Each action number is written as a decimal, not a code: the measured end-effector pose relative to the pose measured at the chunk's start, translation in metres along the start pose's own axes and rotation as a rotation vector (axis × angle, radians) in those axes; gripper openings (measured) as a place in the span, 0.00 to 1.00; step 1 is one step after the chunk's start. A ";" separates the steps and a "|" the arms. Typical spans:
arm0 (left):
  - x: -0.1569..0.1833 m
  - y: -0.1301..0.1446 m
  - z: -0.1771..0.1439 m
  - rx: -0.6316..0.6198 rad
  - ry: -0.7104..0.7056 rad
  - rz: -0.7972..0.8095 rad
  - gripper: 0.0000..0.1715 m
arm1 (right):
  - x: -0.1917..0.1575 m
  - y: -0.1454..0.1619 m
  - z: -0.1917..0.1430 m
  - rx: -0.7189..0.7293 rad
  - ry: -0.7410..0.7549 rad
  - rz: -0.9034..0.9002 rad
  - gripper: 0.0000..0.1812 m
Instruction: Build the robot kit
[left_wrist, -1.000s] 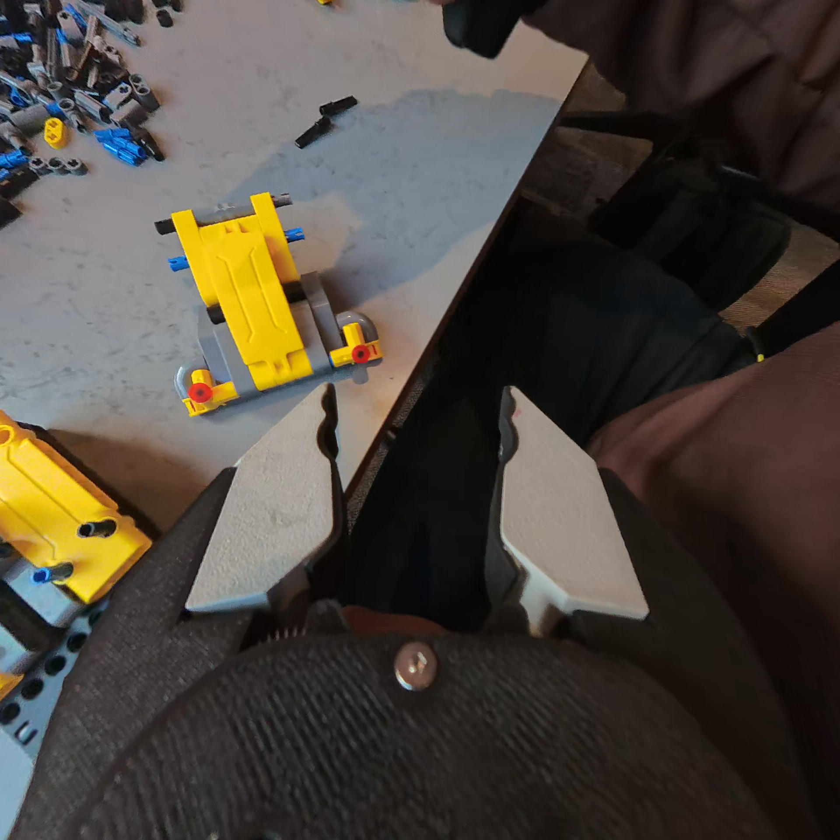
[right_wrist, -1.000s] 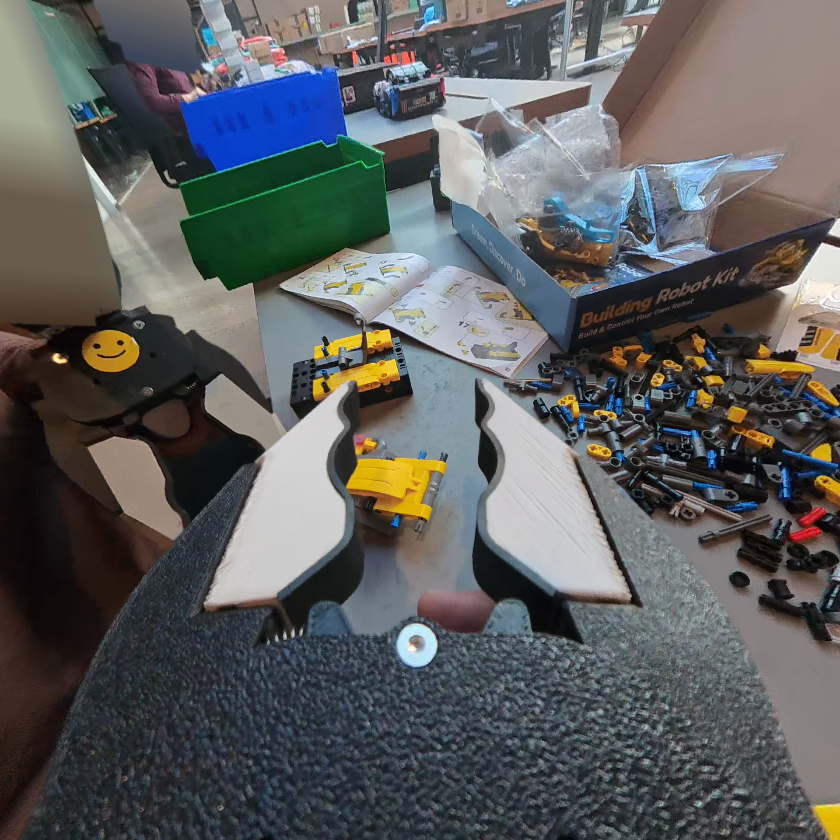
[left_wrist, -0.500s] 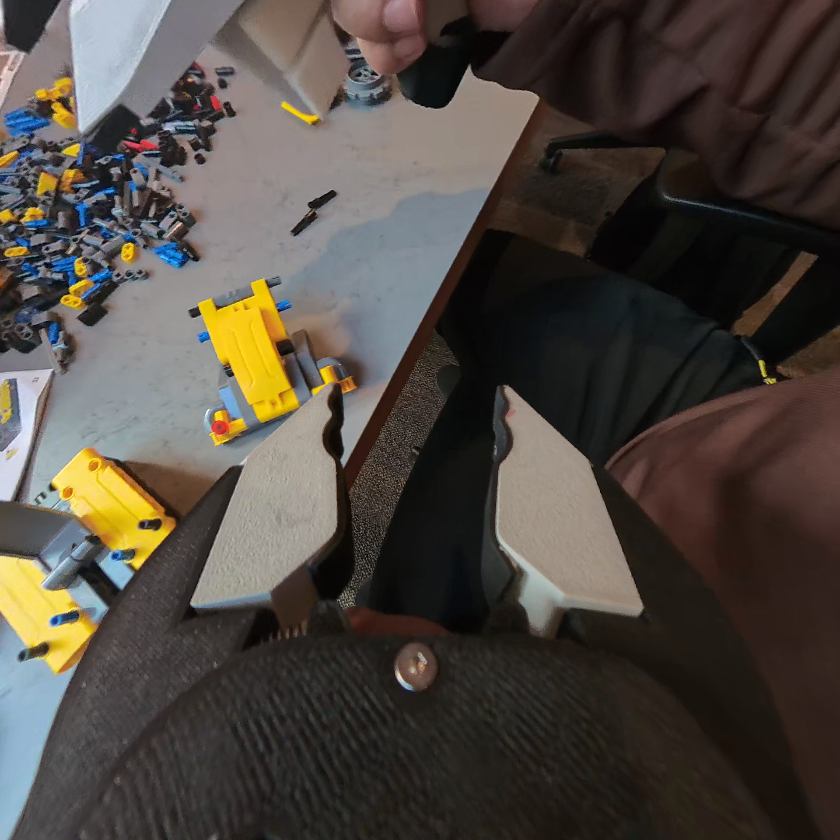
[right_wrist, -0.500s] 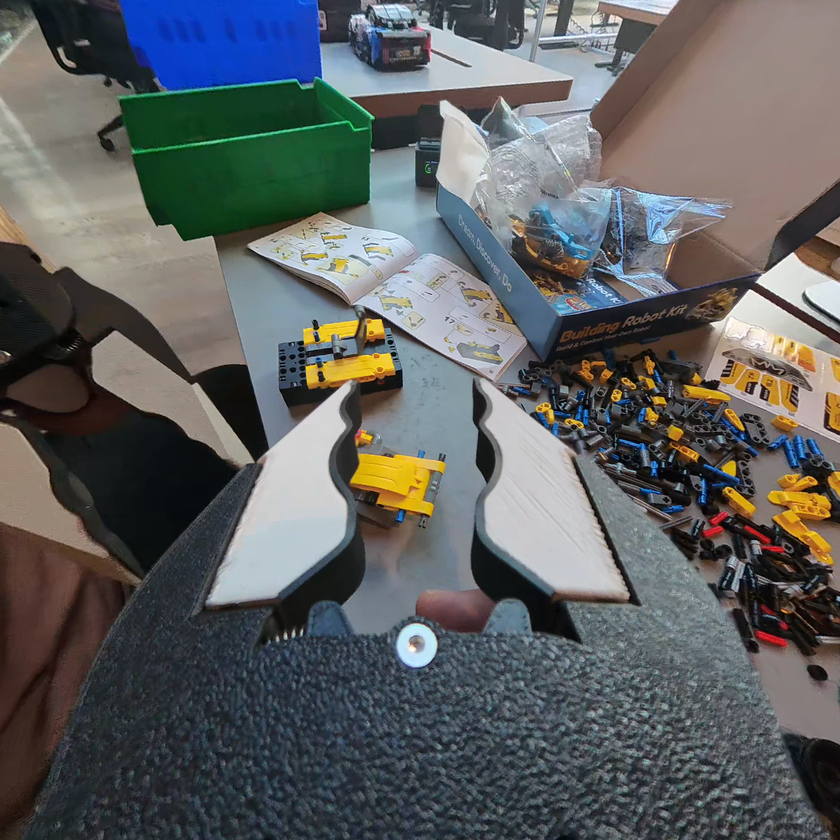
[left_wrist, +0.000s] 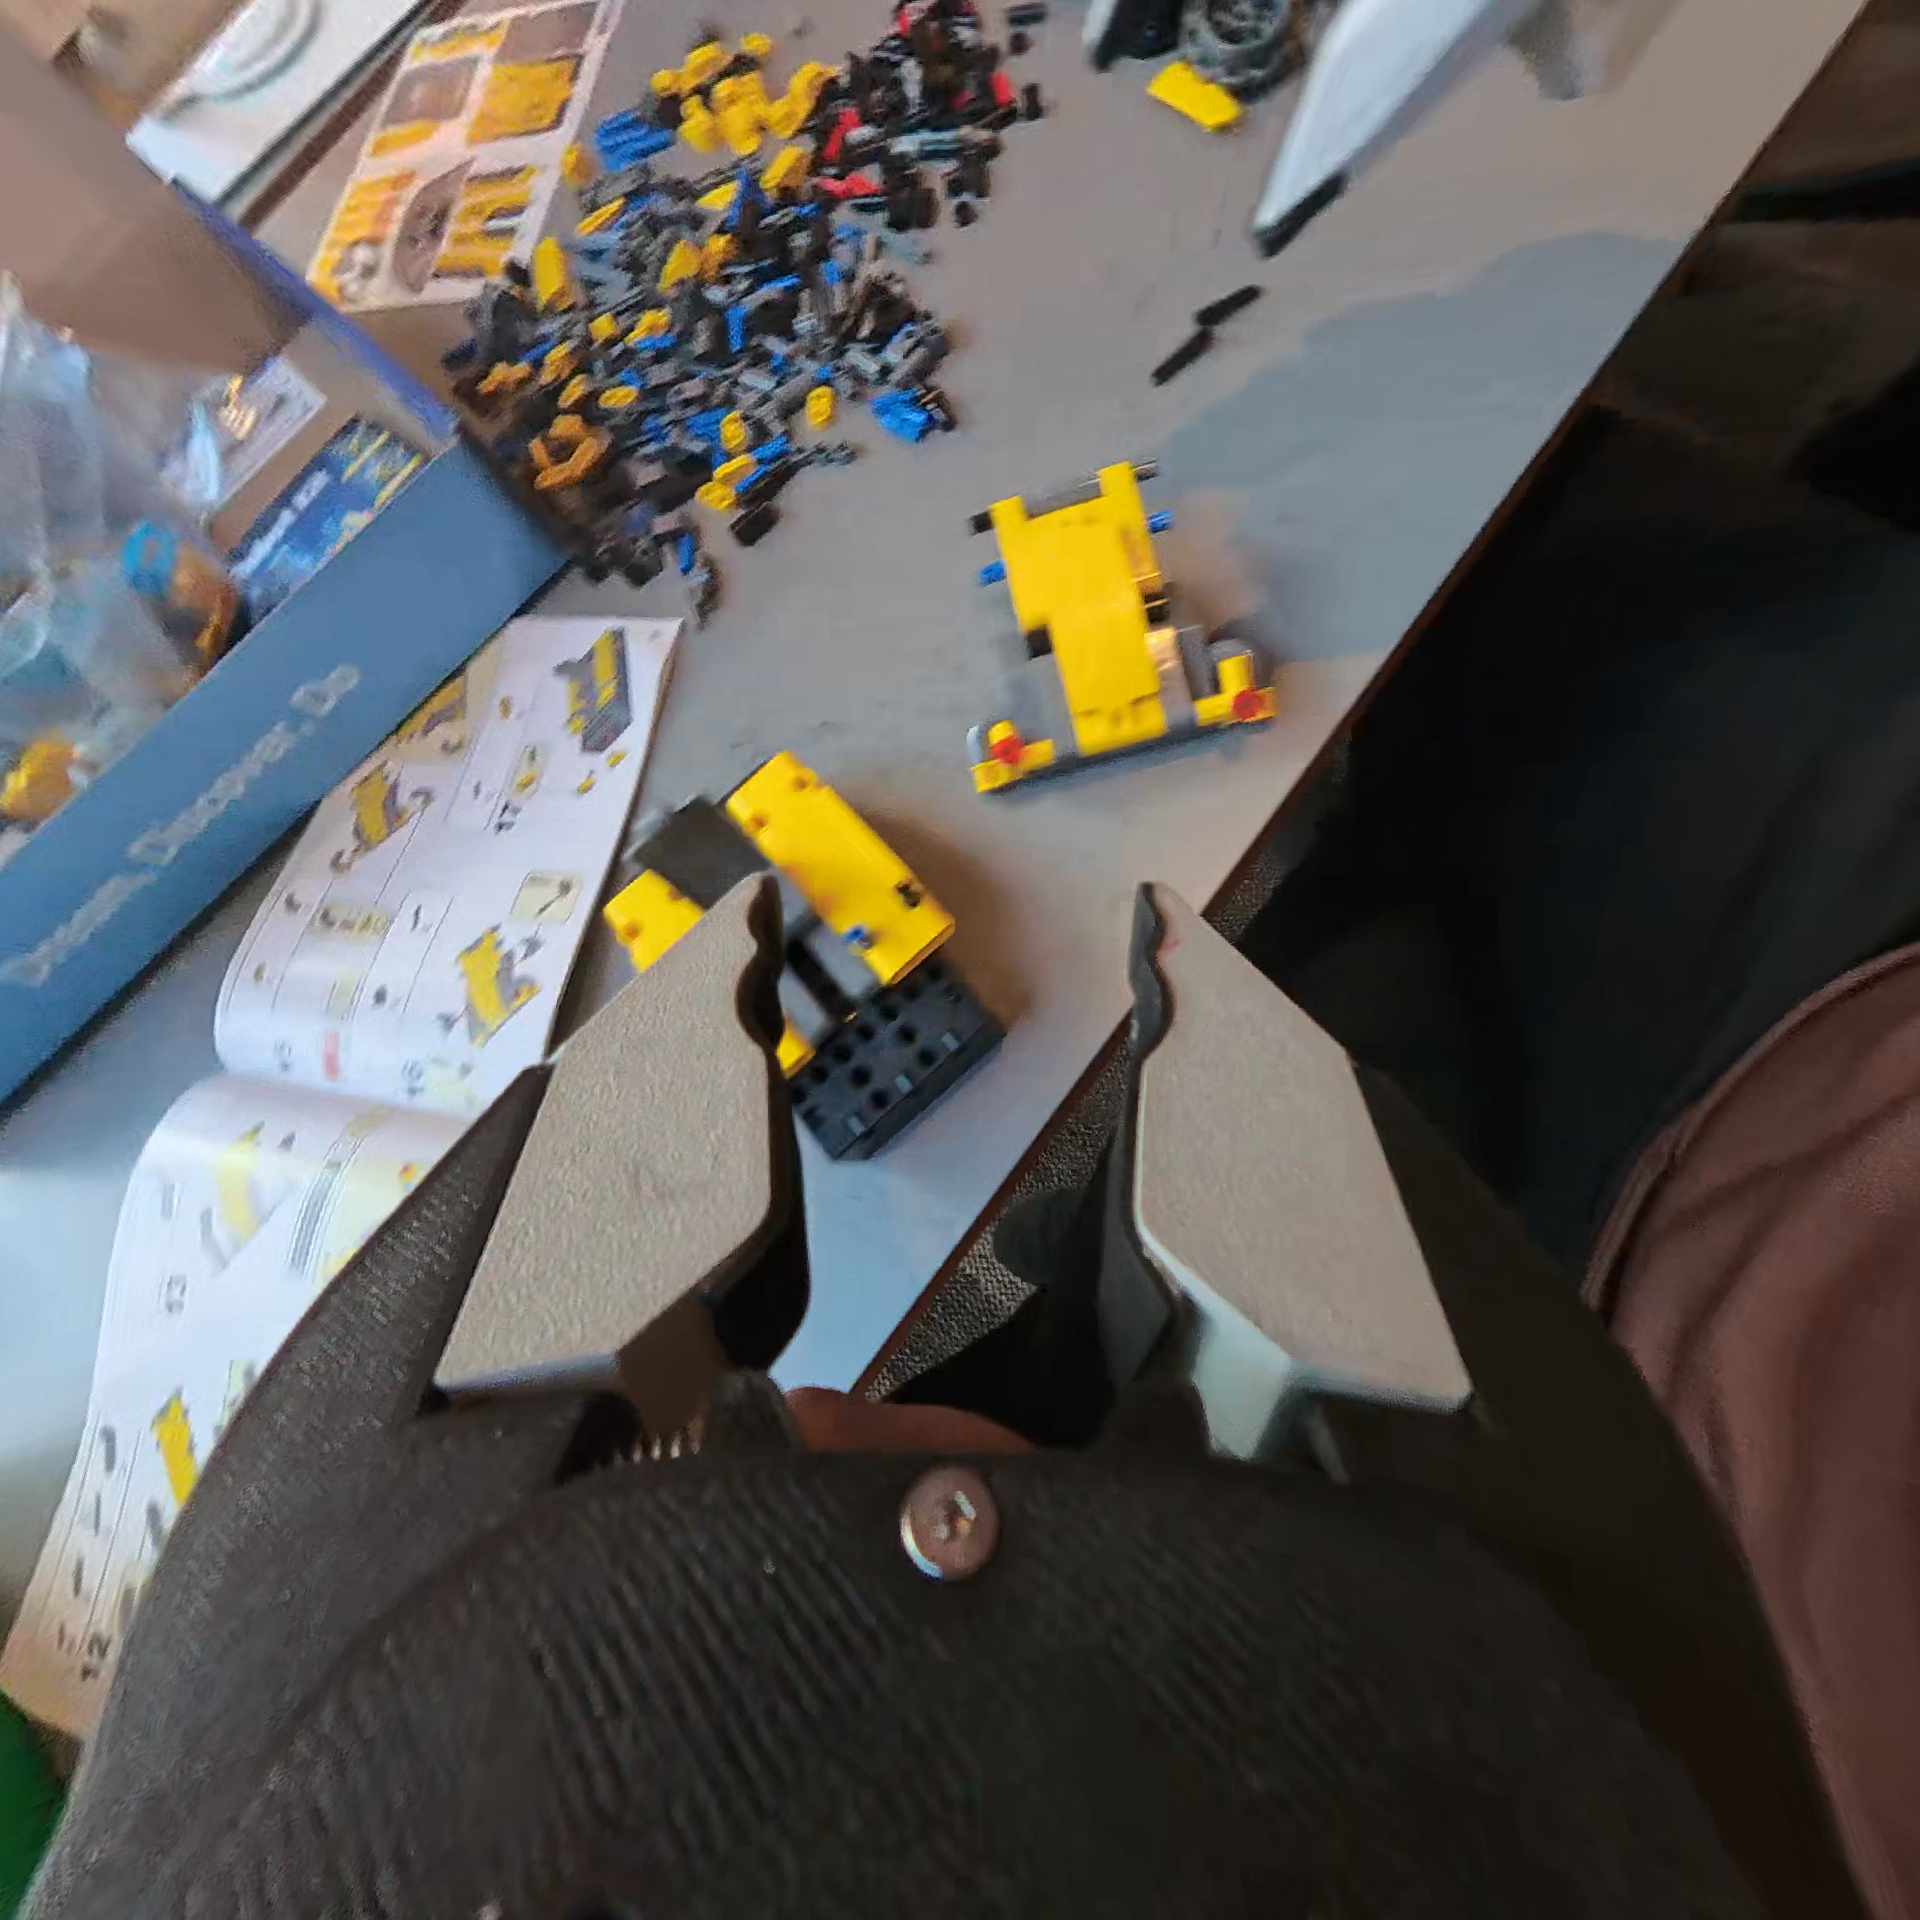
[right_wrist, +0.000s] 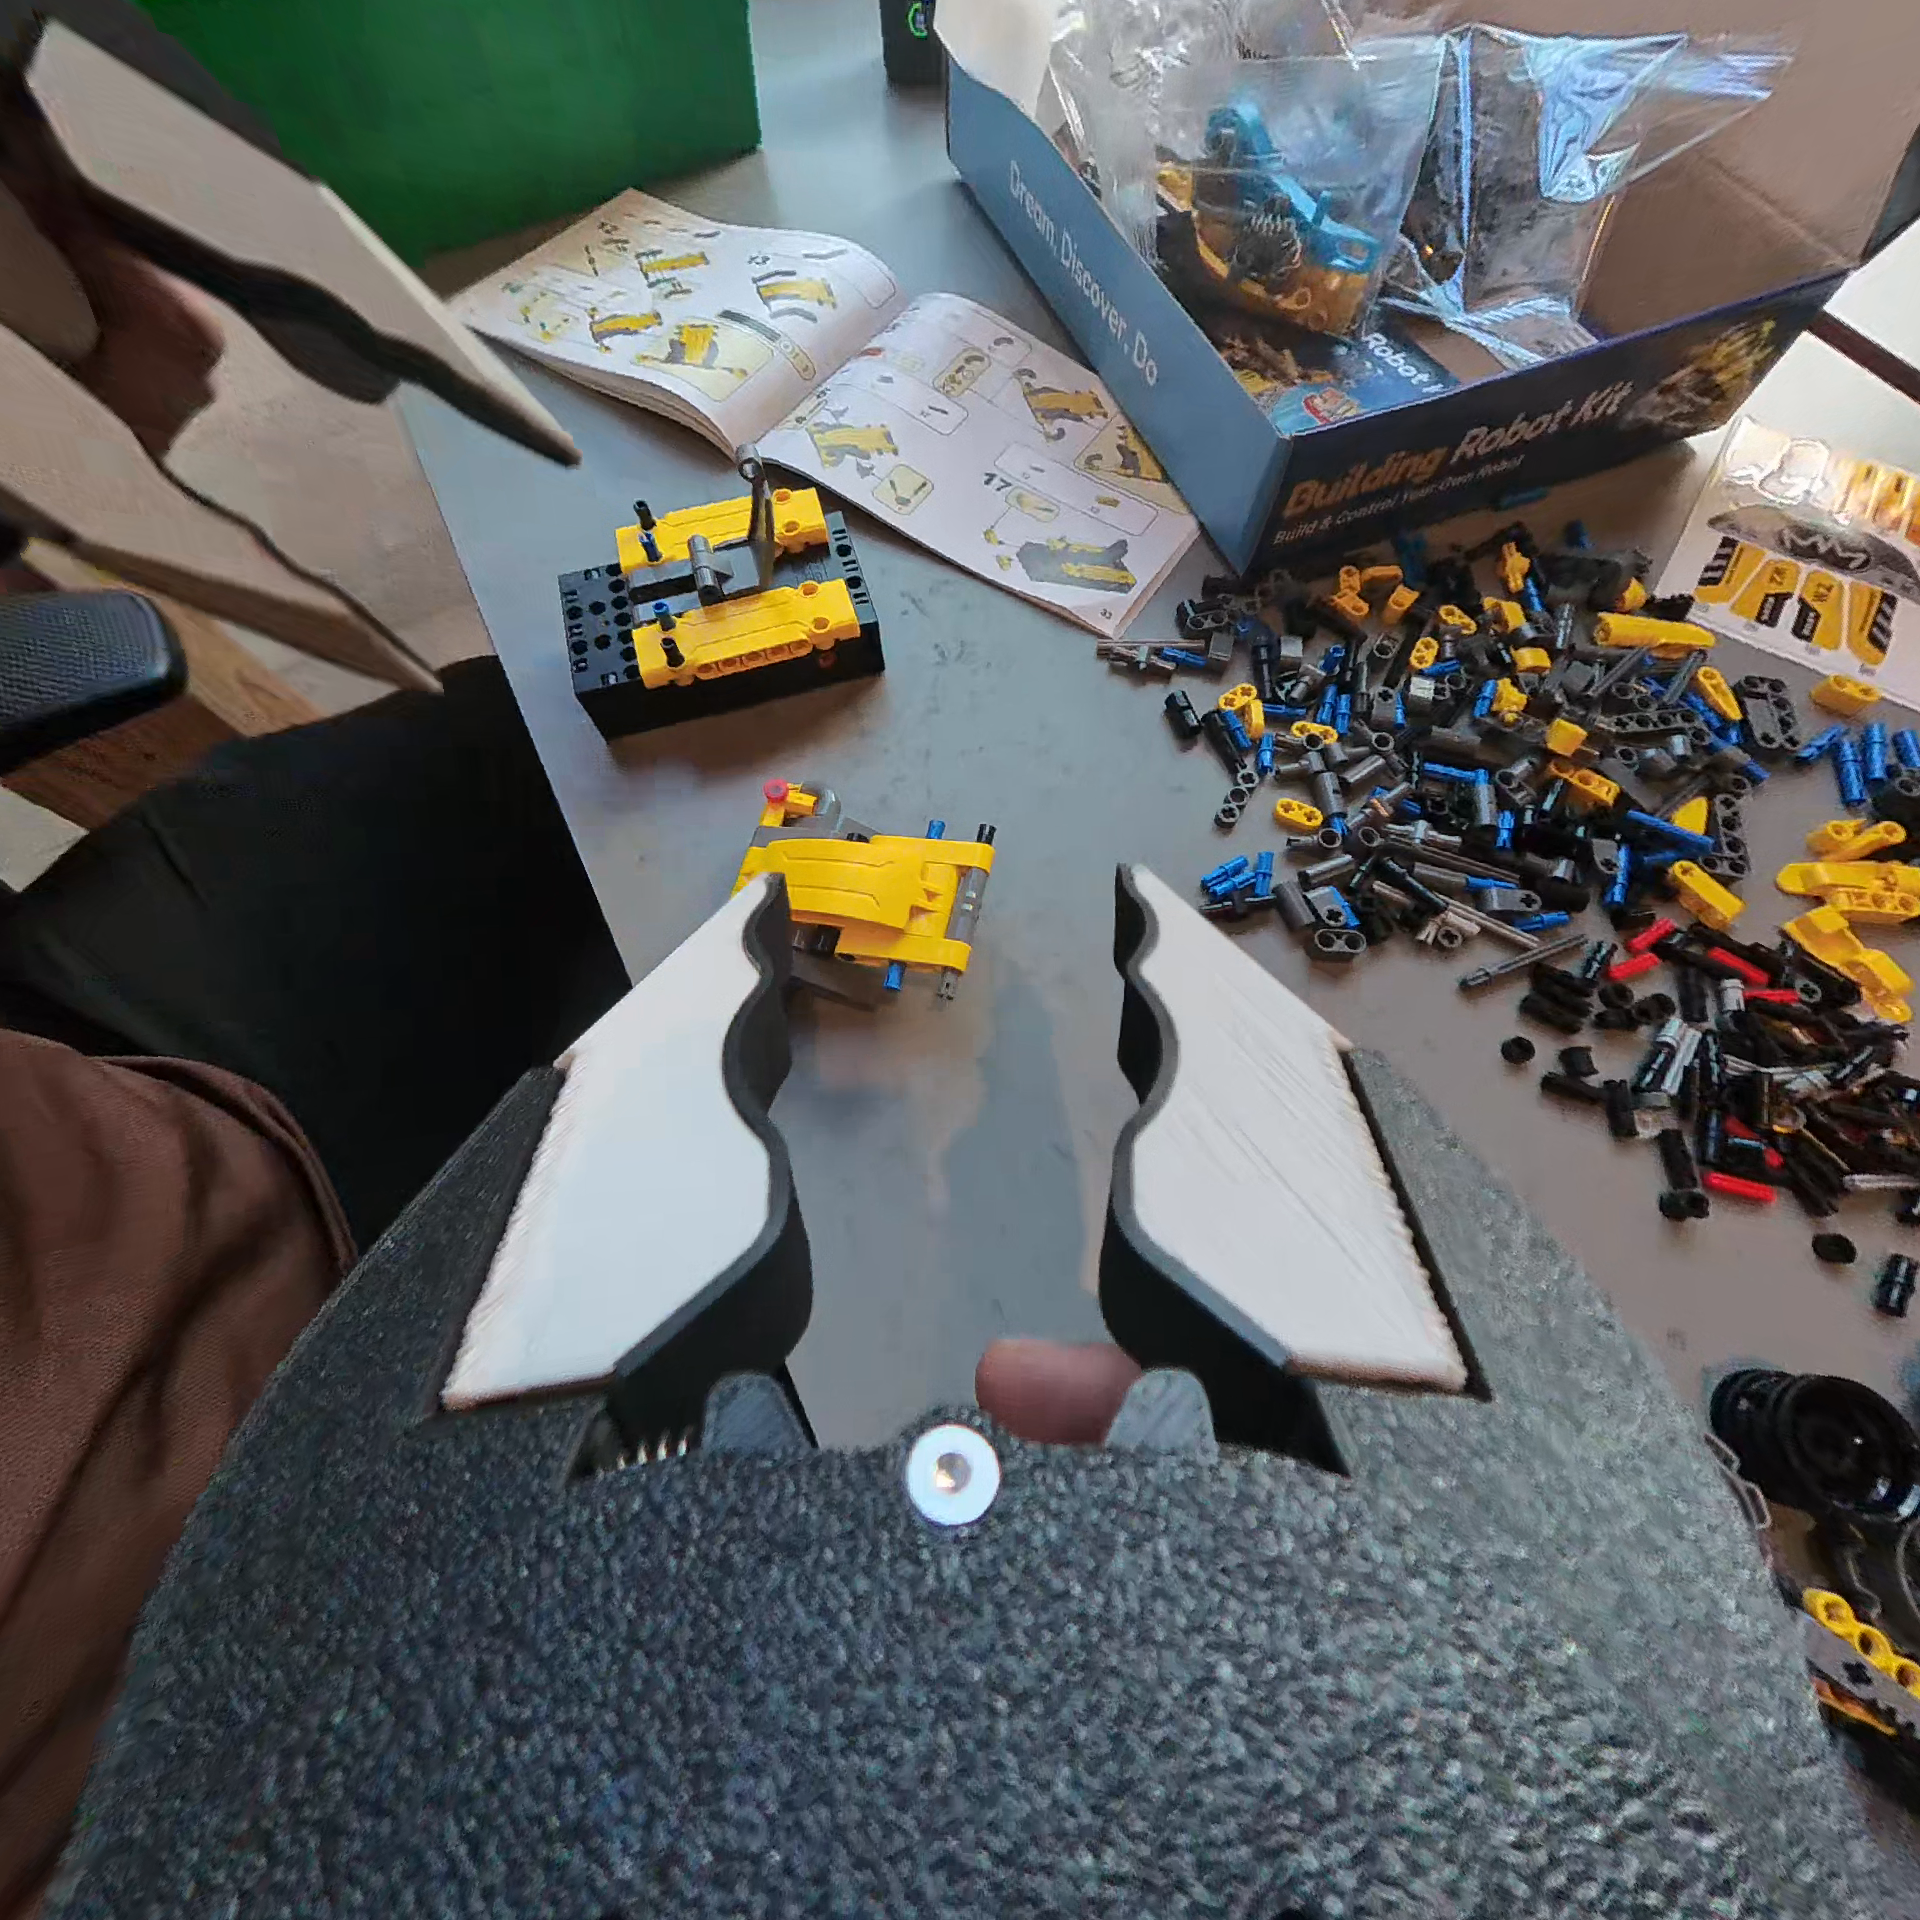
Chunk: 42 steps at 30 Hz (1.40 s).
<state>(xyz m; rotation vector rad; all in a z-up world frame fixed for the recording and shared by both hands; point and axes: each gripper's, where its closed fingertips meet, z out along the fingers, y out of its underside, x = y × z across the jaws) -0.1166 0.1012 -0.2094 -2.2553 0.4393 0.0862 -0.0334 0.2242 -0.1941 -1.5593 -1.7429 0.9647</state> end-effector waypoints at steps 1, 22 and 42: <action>-0.008 0.004 -0.003 -0.004 -0.003 -0.019 0.38 | -0.001 0.003 0.001 -0.011 -0.013 0.008 0.32; 0.086 0.011 0.053 -0.037 0.309 0.039 0.34 | -0.026 0.032 0.053 -0.235 -0.008 0.095 0.52; 0.098 0.018 0.059 -0.070 0.435 0.003 0.34 | 0.009 -0.006 0.047 -0.134 0.145 0.107 0.27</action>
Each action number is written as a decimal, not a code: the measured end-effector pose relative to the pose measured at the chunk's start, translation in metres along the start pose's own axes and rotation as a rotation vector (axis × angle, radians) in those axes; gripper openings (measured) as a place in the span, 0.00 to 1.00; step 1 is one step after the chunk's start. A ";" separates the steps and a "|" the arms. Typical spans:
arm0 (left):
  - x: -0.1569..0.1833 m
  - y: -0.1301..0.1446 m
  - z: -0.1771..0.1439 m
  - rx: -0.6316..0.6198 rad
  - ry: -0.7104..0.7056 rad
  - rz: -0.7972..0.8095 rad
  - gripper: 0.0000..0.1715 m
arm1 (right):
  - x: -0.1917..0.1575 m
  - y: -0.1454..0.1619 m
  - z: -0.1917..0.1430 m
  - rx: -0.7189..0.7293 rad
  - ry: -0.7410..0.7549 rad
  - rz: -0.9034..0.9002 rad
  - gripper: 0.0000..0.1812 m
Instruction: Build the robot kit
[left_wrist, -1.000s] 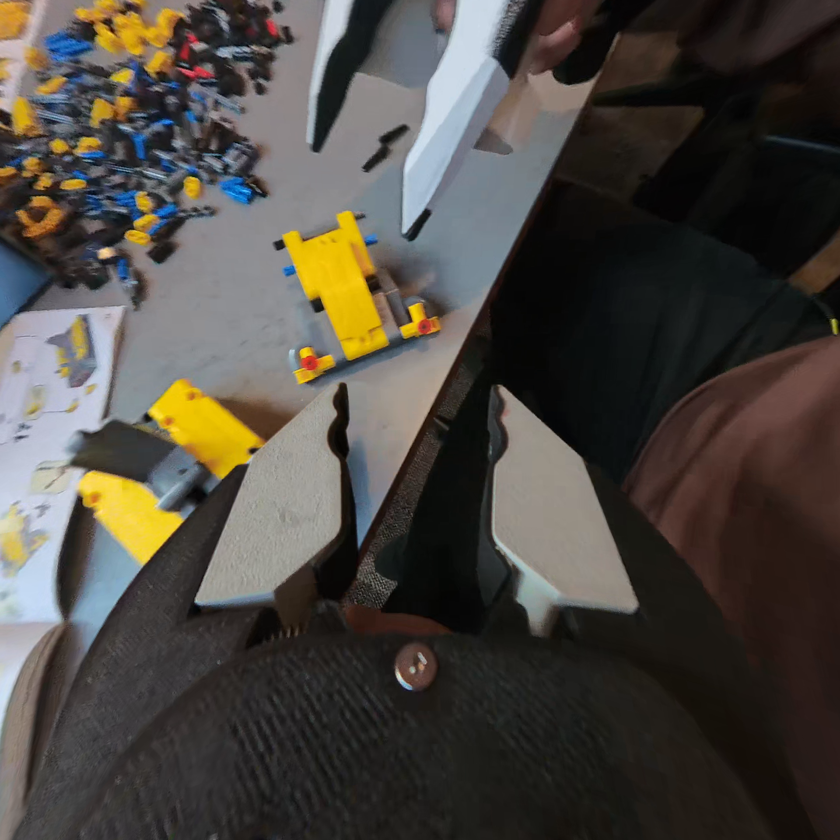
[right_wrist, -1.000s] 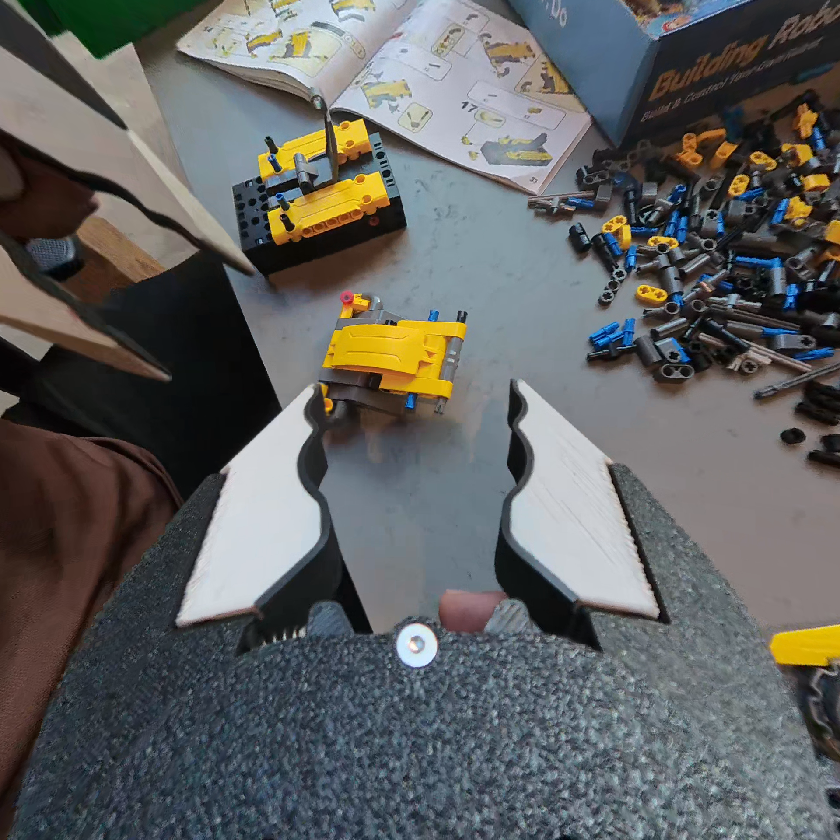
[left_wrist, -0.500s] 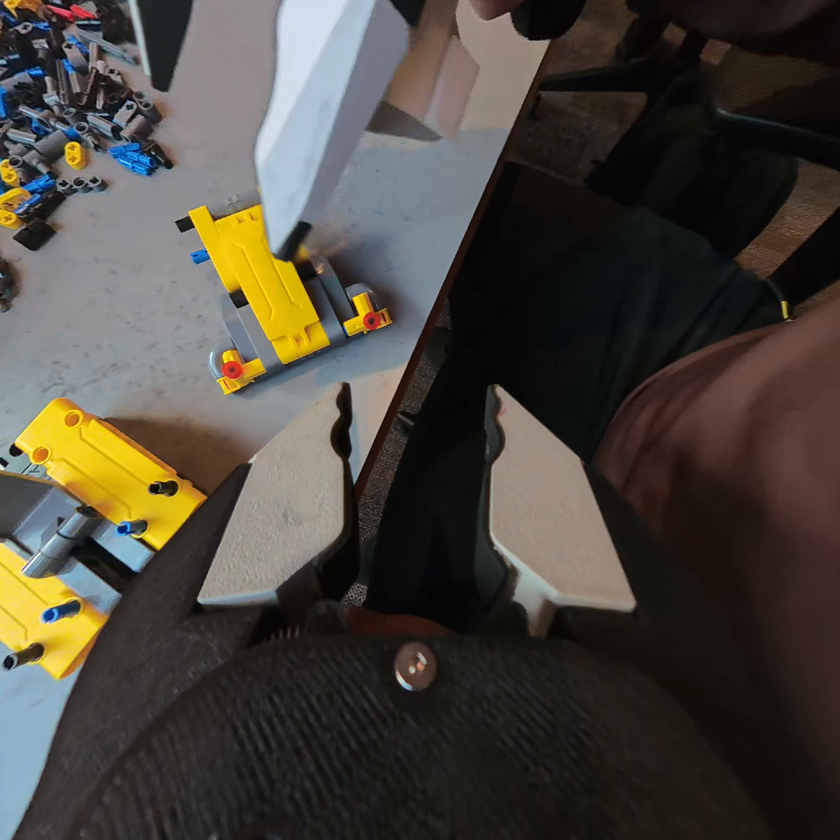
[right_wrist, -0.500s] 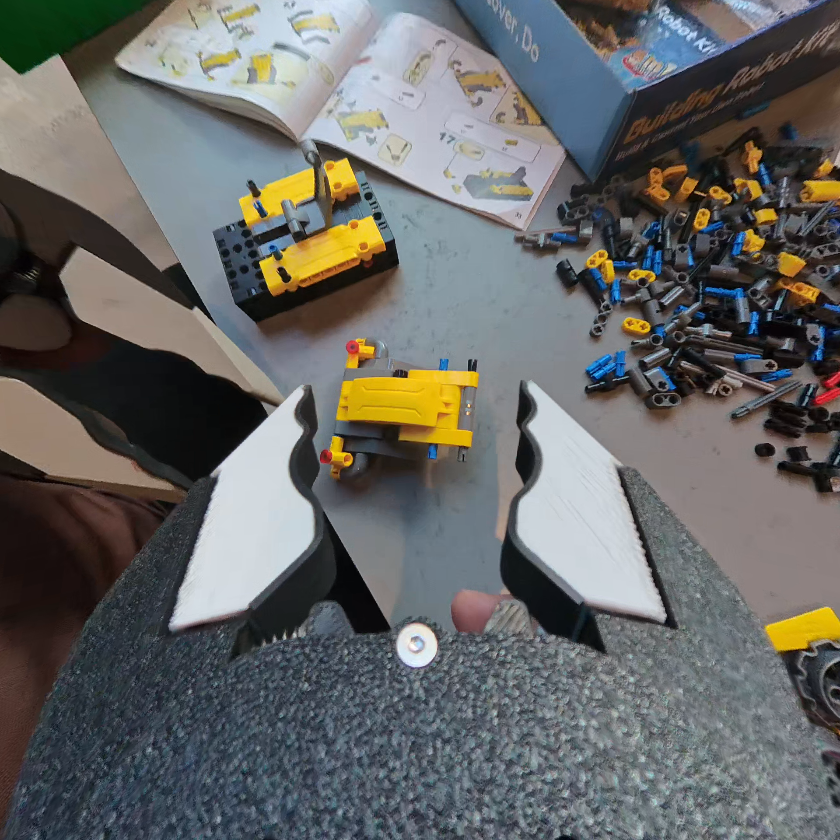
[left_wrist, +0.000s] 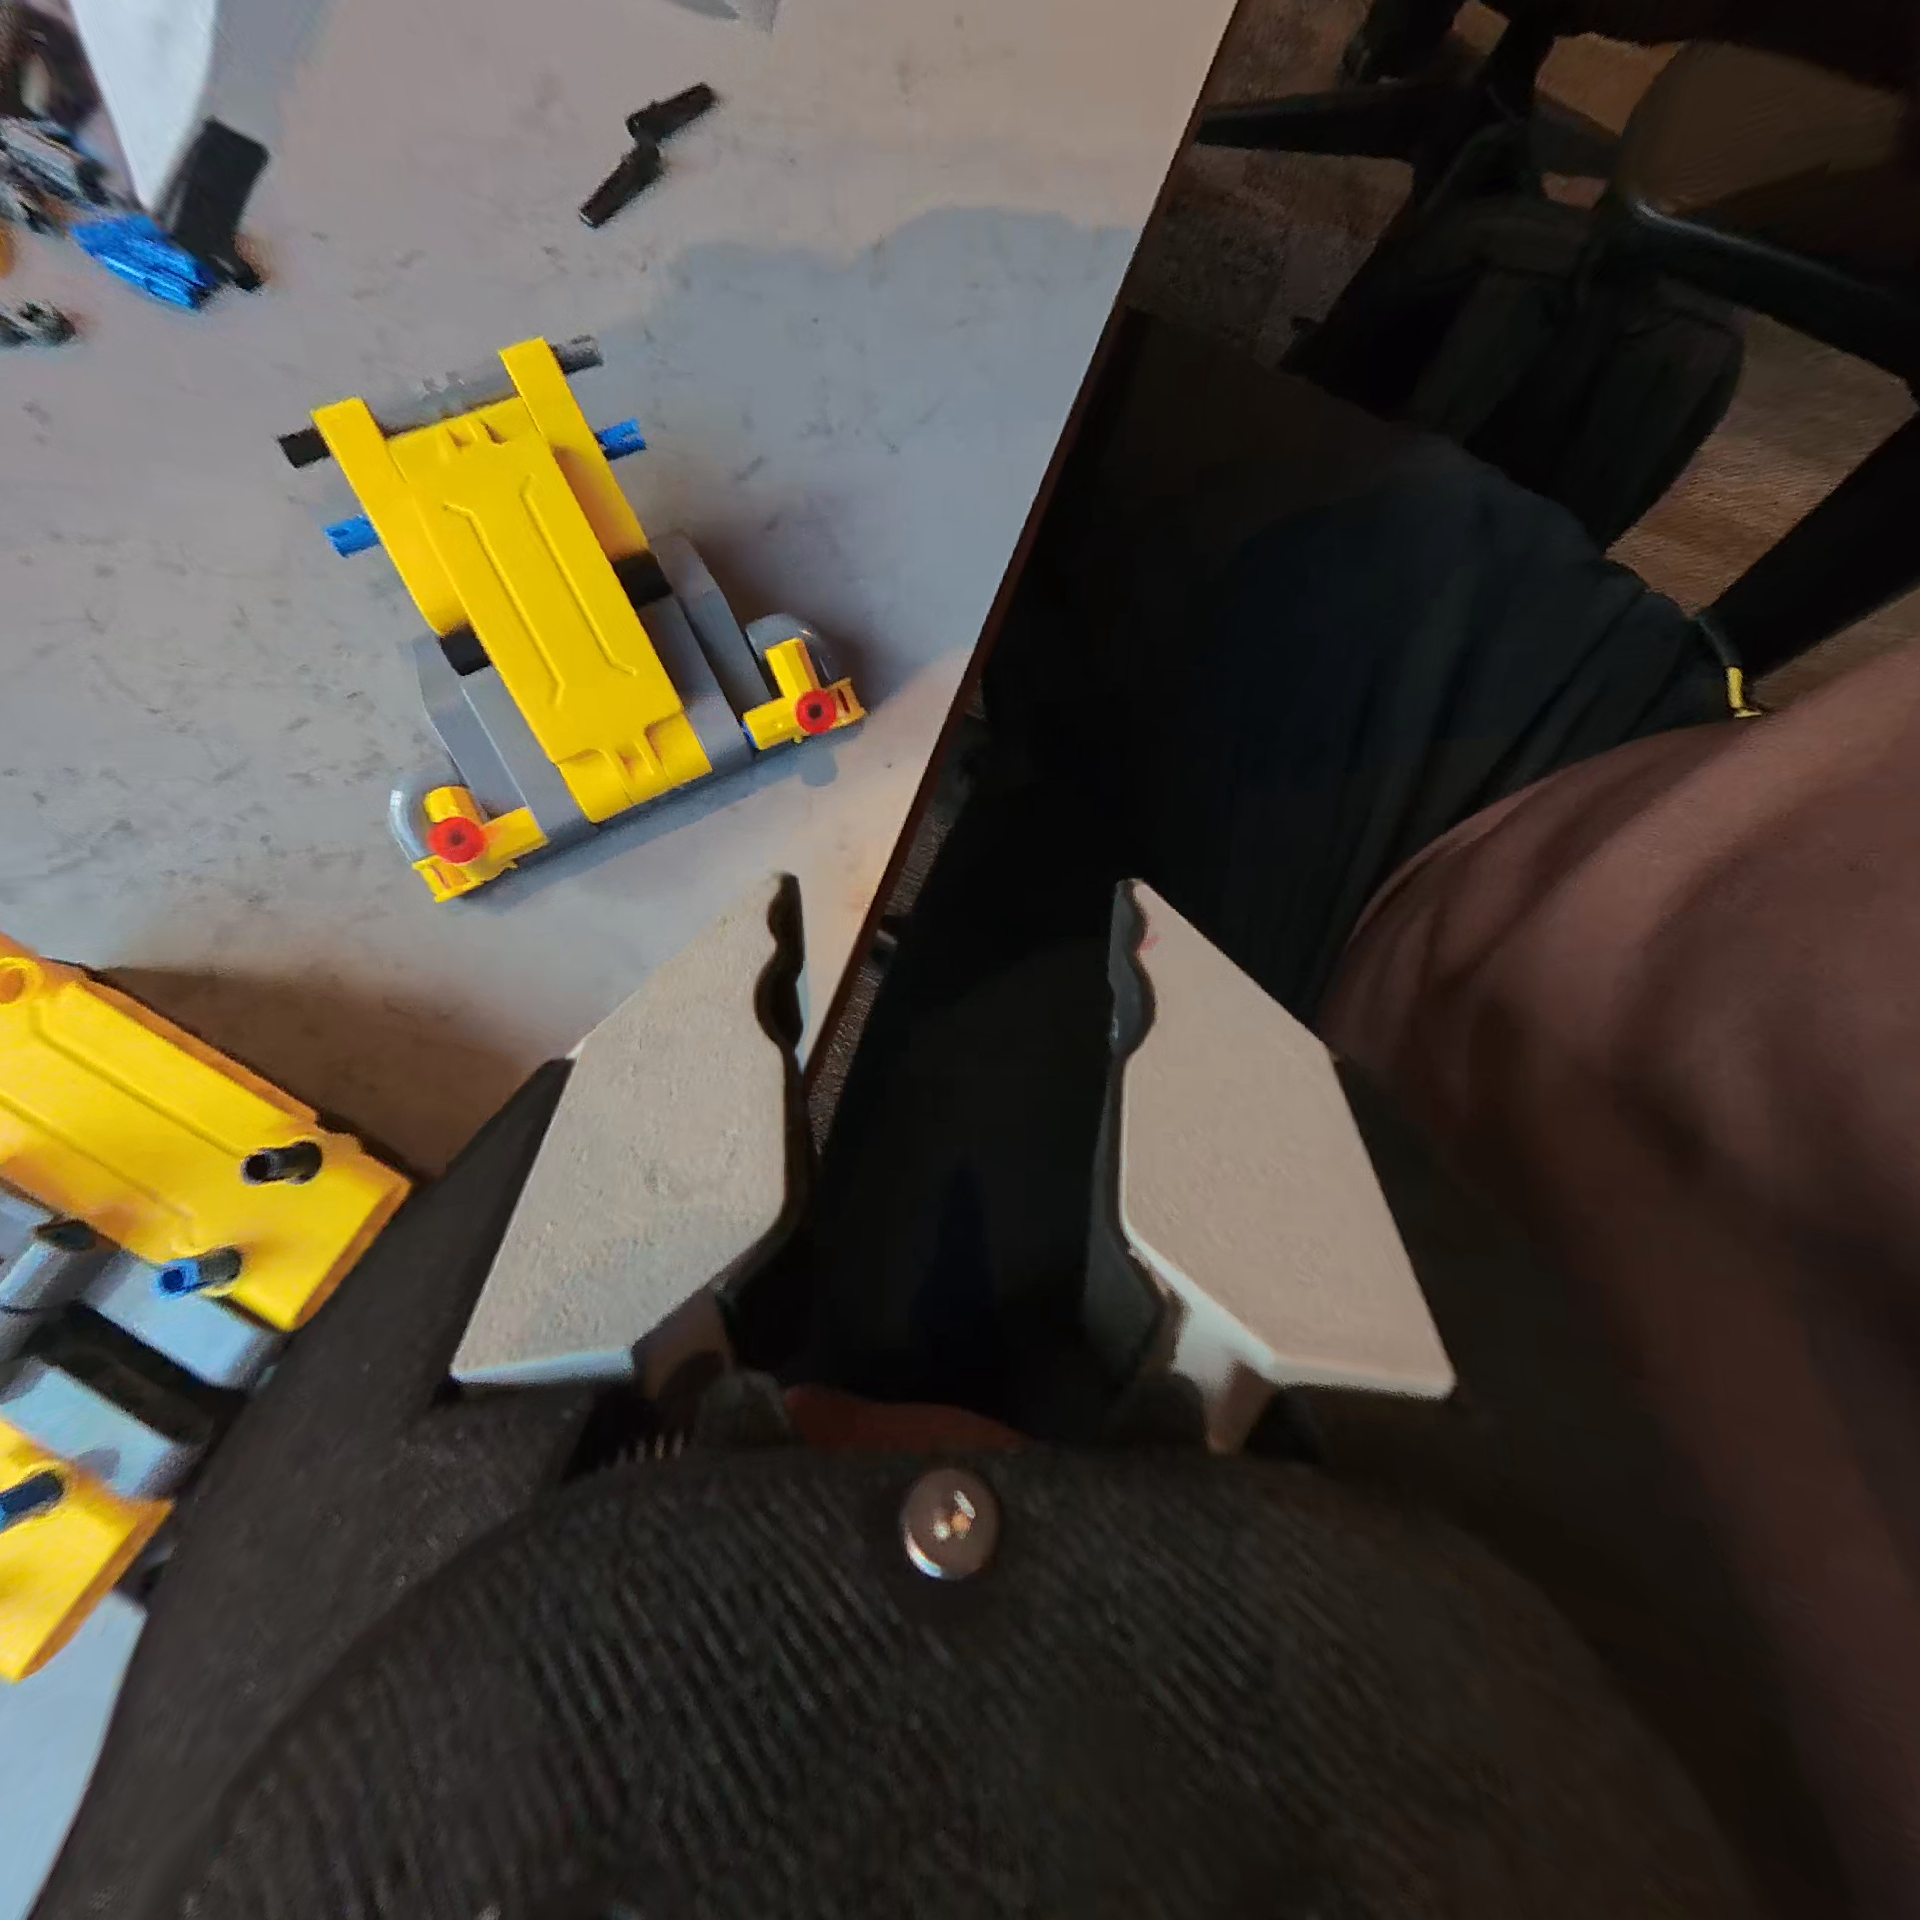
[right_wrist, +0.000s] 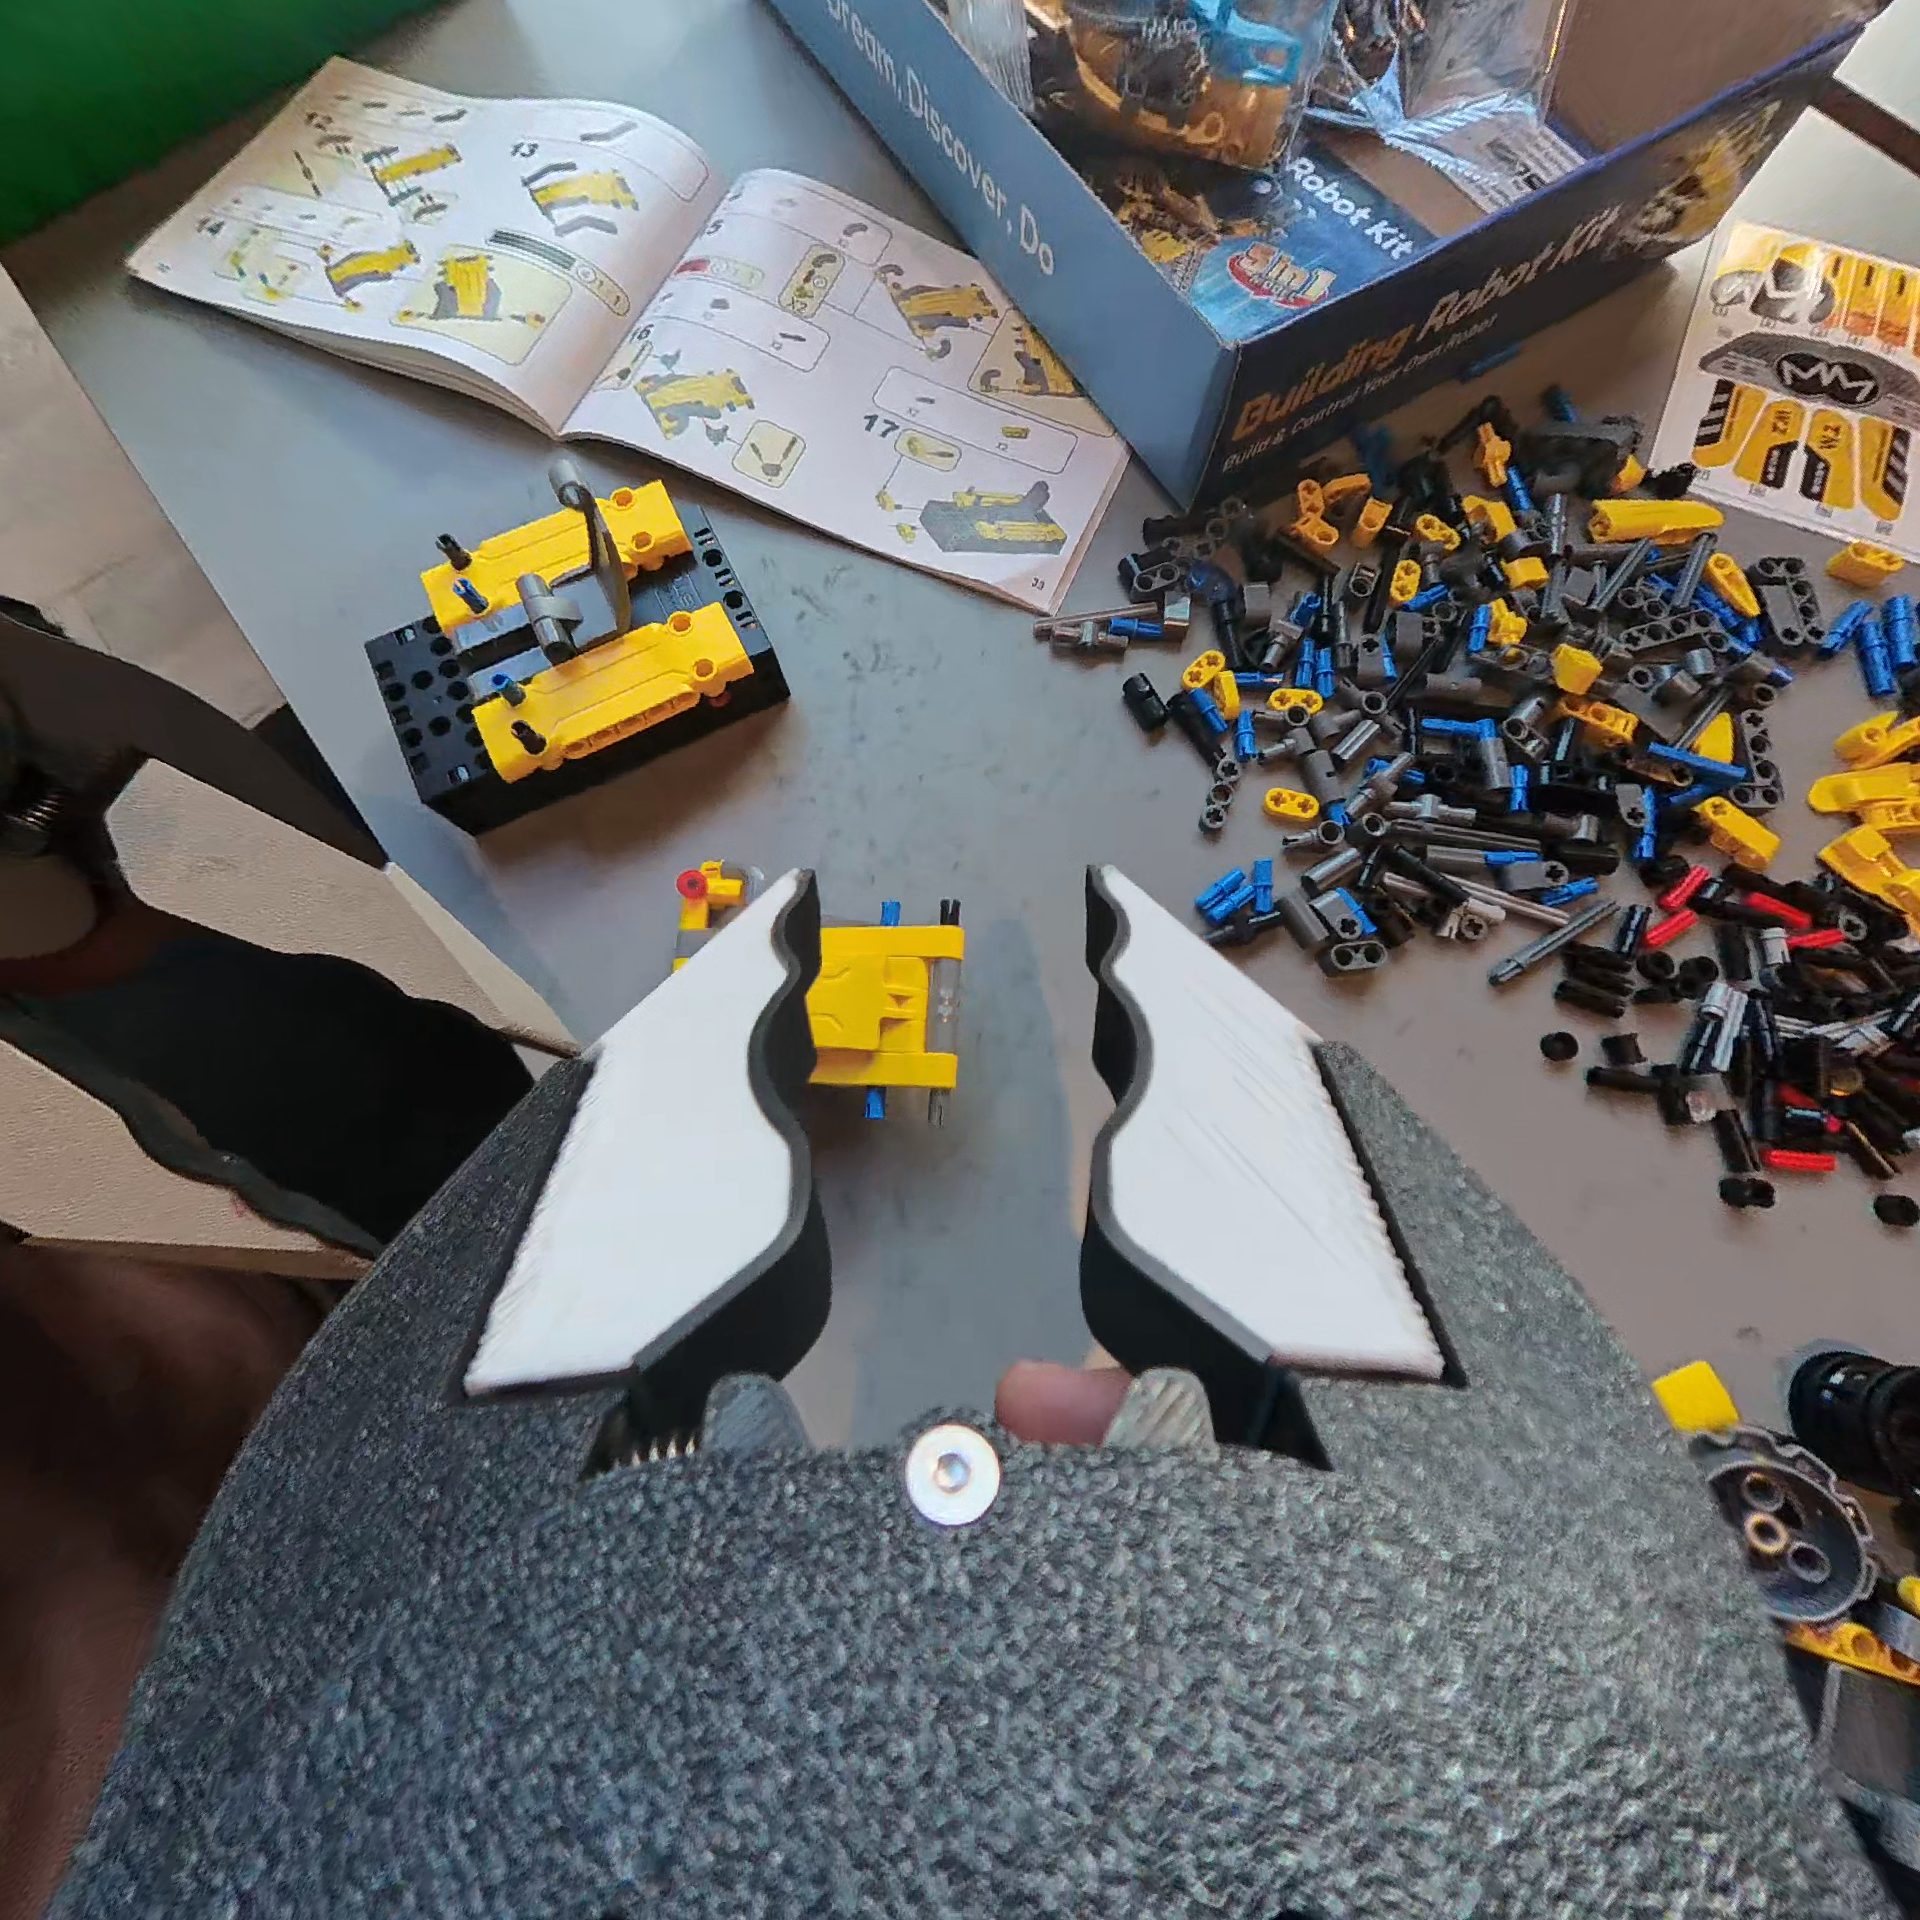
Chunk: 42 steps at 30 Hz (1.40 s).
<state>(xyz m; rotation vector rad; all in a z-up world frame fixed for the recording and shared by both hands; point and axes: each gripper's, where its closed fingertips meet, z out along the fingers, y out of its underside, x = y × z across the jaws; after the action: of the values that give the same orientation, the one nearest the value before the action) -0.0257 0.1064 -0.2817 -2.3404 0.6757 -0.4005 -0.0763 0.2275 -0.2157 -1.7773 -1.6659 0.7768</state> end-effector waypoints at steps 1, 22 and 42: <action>0.002 0.002 0.002 -0.007 0.012 -0.006 0.34 | 0.001 0.004 -0.001 -0.003 0.002 0.004 0.27; 0.007 -0.003 0.005 -0.001 0.015 0.015 0.34 | 0.000 0.052 0.010 -0.090 -0.078 0.025 0.14; 0.021 -0.016 0.007 0.036 0.041 0.046 0.32 | -0.014 0.049 -0.006 -0.193 -0.133 -0.149 0.24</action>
<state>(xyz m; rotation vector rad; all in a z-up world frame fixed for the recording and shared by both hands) 0.0002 0.1086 -0.2739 -2.2838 0.7344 -0.4373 -0.0401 0.2111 -0.2484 -1.7351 -1.9948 0.7008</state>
